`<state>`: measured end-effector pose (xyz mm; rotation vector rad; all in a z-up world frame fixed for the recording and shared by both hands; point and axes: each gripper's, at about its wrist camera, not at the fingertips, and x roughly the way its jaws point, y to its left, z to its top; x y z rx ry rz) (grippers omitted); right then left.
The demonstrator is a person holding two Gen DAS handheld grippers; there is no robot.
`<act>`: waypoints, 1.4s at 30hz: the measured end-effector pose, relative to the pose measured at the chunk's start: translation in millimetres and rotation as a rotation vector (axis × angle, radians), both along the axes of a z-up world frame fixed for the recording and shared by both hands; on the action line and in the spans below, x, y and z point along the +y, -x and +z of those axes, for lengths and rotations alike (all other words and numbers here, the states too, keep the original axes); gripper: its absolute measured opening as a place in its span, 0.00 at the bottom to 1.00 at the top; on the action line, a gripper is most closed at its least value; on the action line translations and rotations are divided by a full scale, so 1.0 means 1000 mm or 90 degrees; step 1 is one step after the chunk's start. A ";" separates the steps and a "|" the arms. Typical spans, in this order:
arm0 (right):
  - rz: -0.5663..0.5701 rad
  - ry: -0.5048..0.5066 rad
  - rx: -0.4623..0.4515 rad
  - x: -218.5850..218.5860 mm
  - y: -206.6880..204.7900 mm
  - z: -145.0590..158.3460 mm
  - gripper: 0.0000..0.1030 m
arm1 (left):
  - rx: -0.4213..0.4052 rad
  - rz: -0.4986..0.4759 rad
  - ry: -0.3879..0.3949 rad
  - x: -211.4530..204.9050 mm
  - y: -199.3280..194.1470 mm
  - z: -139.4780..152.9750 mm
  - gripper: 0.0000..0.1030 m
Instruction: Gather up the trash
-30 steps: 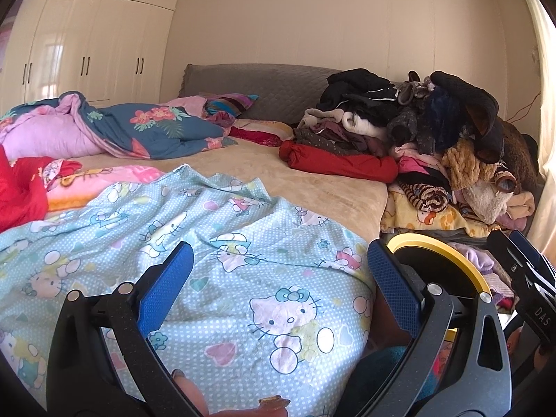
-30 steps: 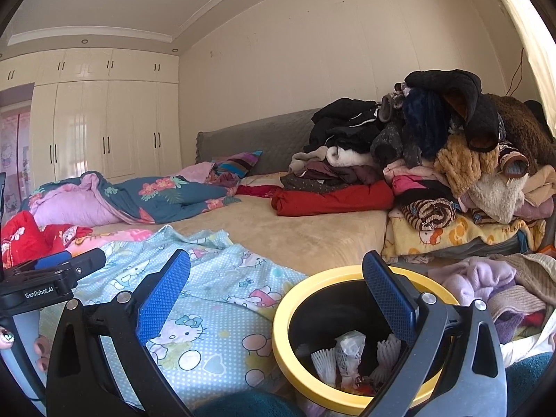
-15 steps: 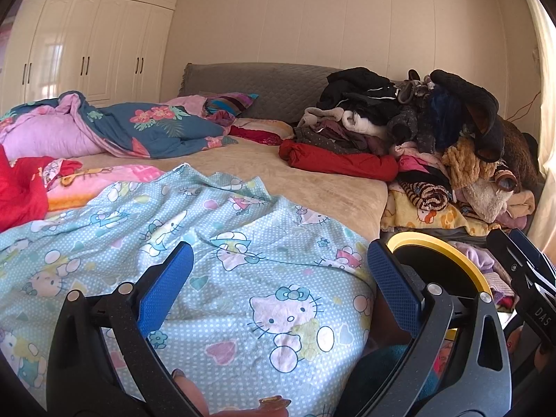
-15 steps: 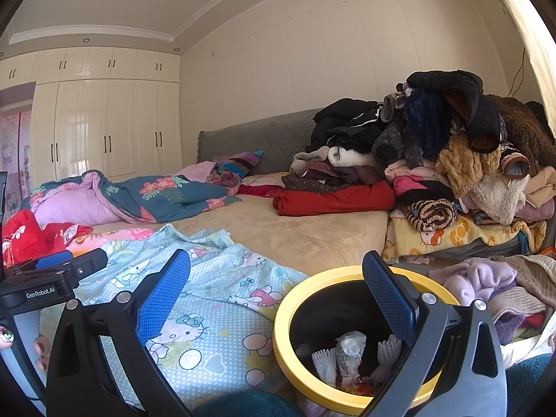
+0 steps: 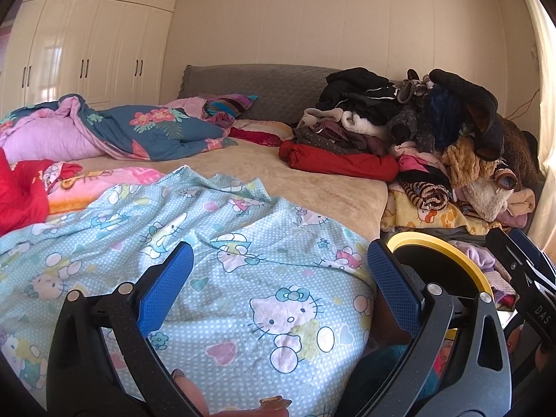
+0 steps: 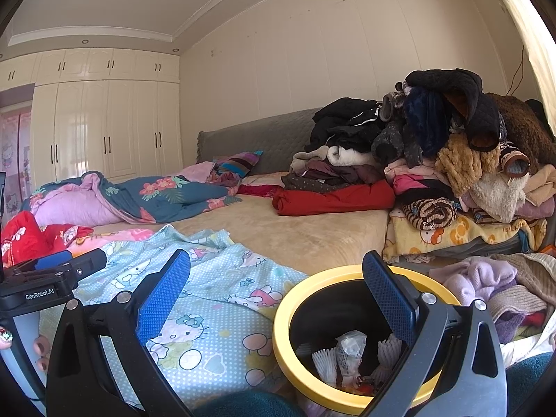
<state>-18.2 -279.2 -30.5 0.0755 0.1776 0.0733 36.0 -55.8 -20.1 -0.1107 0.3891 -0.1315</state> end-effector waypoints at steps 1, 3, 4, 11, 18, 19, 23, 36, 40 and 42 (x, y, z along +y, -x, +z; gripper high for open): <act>0.000 0.000 0.000 0.000 0.000 0.000 0.94 | 0.000 0.000 0.000 0.000 0.000 0.000 0.89; 0.000 -0.001 0.000 0.000 0.000 0.000 0.94 | 0.000 0.000 0.000 0.000 0.000 0.000 0.89; 0.000 -0.001 0.001 0.000 0.000 0.000 0.94 | 0.000 0.000 0.000 0.000 0.000 0.000 0.89; 0.000 0.000 0.000 0.000 0.000 0.000 0.94 | -0.001 0.002 -0.002 -0.001 0.000 -0.001 0.89; 0.000 0.000 0.000 0.000 0.000 0.000 0.94 | -0.002 0.000 -0.002 -0.001 0.000 0.000 0.89; 0.000 0.001 0.000 0.000 0.000 0.000 0.94 | -0.001 0.000 -0.002 0.000 0.000 0.000 0.89; 0.000 0.000 0.000 0.000 0.000 -0.001 0.94 | -0.001 0.000 -0.004 0.000 0.000 -0.001 0.89; 0.001 0.001 0.001 0.001 0.001 -0.001 0.94 | -0.001 0.001 -0.003 0.000 0.000 0.000 0.89; 0.003 0.001 0.005 0.002 0.001 0.000 0.94 | 0.001 0.003 -0.005 0.003 -0.002 -0.002 0.89; 0.005 0.001 0.006 0.002 0.000 0.002 0.94 | 0.013 0.000 -0.004 0.005 -0.005 -0.004 0.89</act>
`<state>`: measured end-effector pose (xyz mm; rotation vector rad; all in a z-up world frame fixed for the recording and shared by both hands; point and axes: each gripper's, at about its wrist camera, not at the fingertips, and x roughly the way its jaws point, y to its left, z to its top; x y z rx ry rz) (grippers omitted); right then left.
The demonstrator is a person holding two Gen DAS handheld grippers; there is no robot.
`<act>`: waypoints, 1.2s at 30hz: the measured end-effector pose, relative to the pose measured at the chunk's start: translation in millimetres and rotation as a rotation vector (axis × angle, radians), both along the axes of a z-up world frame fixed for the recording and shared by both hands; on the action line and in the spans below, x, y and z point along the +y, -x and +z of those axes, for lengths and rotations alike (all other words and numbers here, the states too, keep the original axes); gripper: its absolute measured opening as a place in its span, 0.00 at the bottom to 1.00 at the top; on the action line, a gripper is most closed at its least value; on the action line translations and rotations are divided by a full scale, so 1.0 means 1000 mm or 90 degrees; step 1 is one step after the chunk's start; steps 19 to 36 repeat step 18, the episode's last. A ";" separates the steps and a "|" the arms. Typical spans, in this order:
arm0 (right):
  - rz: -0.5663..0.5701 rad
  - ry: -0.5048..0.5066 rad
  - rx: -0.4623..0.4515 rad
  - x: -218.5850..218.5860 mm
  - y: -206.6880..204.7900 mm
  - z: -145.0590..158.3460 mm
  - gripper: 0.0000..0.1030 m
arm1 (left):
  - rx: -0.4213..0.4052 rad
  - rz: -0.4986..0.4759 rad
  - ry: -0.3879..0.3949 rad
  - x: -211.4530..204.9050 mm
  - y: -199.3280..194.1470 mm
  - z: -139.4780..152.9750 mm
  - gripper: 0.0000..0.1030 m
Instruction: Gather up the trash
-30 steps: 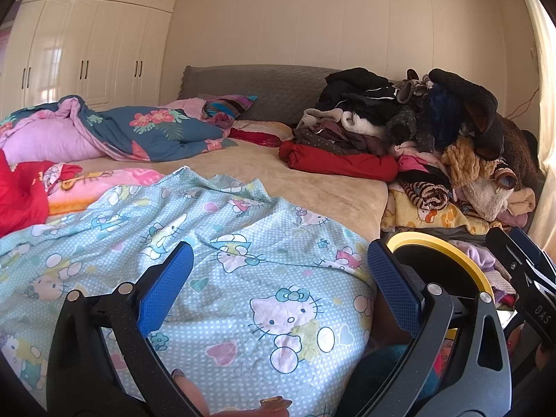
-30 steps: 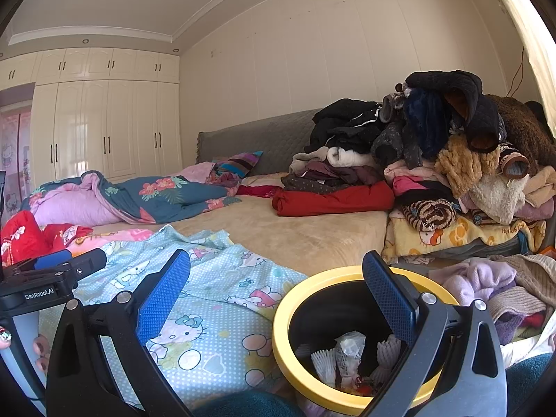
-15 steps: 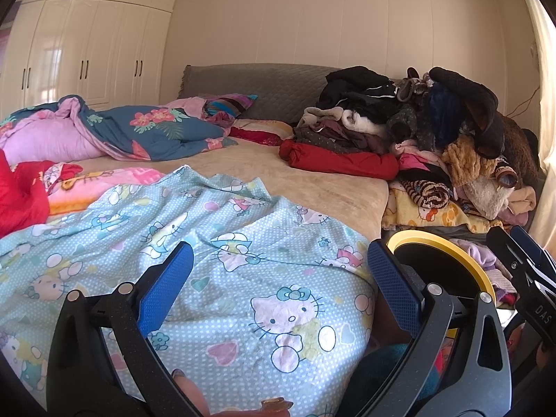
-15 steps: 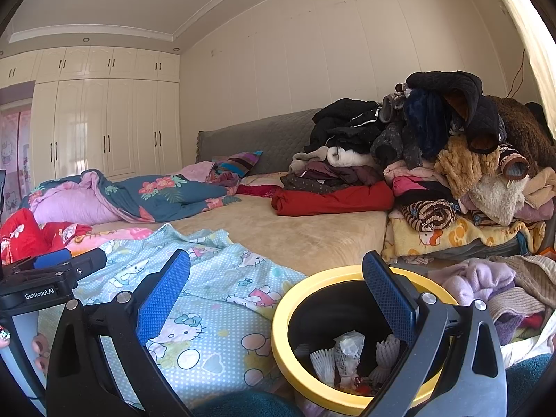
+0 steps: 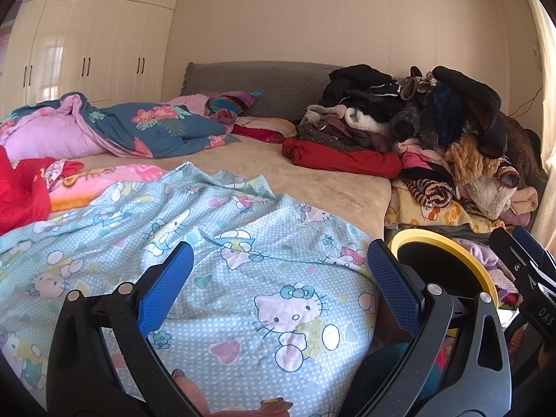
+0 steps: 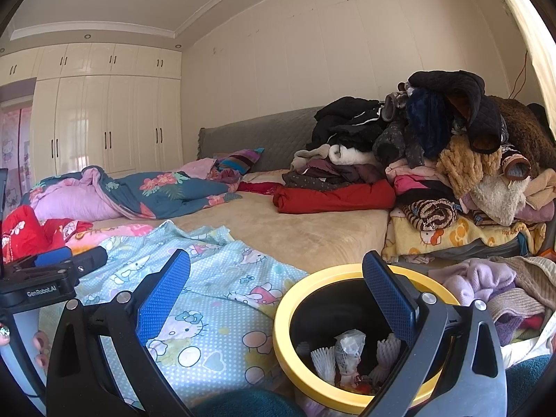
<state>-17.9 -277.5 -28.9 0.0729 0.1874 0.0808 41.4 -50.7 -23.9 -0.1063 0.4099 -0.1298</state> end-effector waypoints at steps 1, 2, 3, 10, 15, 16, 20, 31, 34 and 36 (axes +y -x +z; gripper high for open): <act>0.004 0.002 0.001 0.001 0.000 0.002 0.94 | 0.005 0.000 -0.002 0.000 -0.001 -0.002 0.89; 0.008 0.002 0.002 0.001 0.000 0.001 0.94 | 0.011 0.005 -0.005 0.001 -0.003 -0.003 0.89; 0.014 0.001 0.002 0.003 -0.001 0.003 0.94 | 0.015 0.006 -0.005 0.003 -0.003 -0.004 0.89; 0.193 0.013 0.033 0.081 -0.029 0.019 0.94 | 0.065 0.103 0.031 0.072 -0.015 -0.011 0.89; 0.479 0.060 0.196 0.229 -0.053 -0.004 0.94 | 0.172 0.378 0.013 0.226 -0.021 -0.038 0.89; 0.525 0.087 0.241 0.259 -0.055 -0.015 0.94 | 0.197 0.414 0.016 0.252 -0.020 -0.047 0.89; 0.629 0.137 0.353 0.322 -0.055 -0.049 0.94 | 0.256 0.491 0.027 0.311 -0.013 -0.073 0.89; 0.629 0.137 0.353 0.322 -0.055 -0.049 0.94 | 0.256 0.491 0.027 0.311 -0.013 -0.073 0.89; 0.629 0.137 0.353 0.322 -0.055 -0.049 0.94 | 0.256 0.491 0.027 0.311 -0.013 -0.073 0.89; 0.629 0.137 0.353 0.322 -0.055 -0.049 0.94 | 0.256 0.491 0.027 0.311 -0.013 -0.073 0.89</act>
